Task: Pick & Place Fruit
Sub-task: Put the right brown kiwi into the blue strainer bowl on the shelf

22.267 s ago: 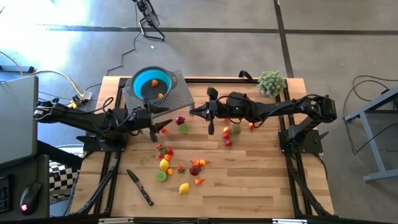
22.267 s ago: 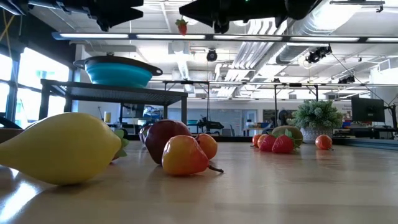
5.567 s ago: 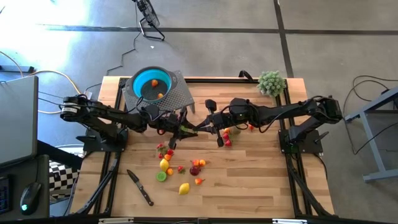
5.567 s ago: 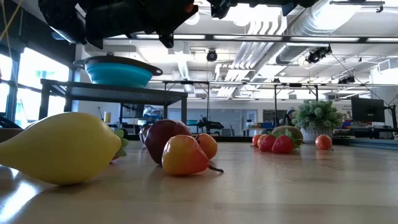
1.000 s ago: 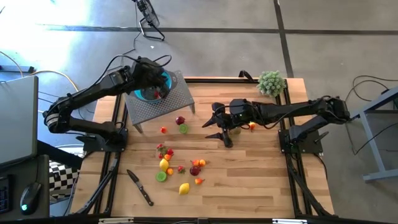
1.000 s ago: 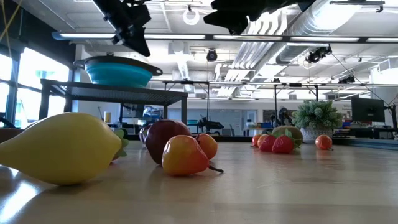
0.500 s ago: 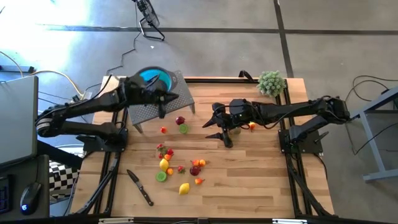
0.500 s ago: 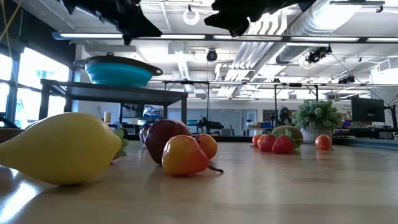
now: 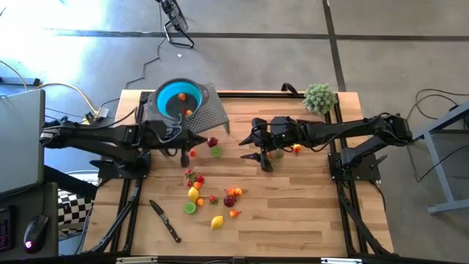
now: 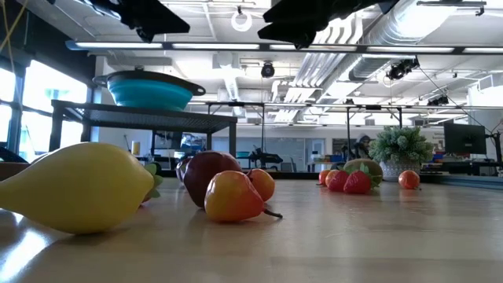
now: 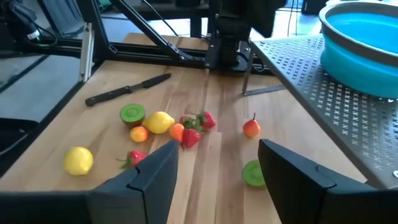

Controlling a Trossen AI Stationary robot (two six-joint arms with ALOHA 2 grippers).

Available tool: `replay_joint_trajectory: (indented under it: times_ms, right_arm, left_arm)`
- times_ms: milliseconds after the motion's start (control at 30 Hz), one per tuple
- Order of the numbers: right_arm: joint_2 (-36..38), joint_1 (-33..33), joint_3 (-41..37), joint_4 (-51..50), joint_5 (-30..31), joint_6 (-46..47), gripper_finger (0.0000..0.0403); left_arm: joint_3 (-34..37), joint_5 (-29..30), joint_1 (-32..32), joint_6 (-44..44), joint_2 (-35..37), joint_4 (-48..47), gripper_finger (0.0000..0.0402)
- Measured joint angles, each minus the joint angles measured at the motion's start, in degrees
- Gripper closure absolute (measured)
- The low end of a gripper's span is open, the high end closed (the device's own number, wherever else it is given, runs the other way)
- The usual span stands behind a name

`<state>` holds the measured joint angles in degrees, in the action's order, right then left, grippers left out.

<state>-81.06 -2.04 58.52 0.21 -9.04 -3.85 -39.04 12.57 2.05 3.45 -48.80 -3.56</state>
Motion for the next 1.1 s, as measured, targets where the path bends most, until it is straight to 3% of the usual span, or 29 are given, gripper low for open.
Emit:
replay_joint_trajectory:
  times_ms: [233, 767, 900, 1100]
  right_arm:
    - [0.00, 0.37, 0.00, 0.00, -0.02, 1.26, 0.0188]
    - [0.02, 0.55, 0.00, -1.61, -0.03, 1.39, 0.0188]
    - [0.02, 0.57, 0.00, -6.92, 2.19, 8.18, 0.0188]
    - [0.02, 0.37, 0.00, -20.21, 13.12, 23.70, 0.0188]
  left_arm:
    - [4.28, 2.53, 6.13, 8.58, 1.90, 7.25, 0.0401]
    - [9.65, 2.02, 10.46, 9.35, 13.20, 4.46, 0.0401]
    - [9.70, 1.84, 10.38, 7.66, 13.67, 3.17, 0.0401]
    - [9.70, 1.84, 10.38, 5.77, 13.66, 1.52, 0.0401]
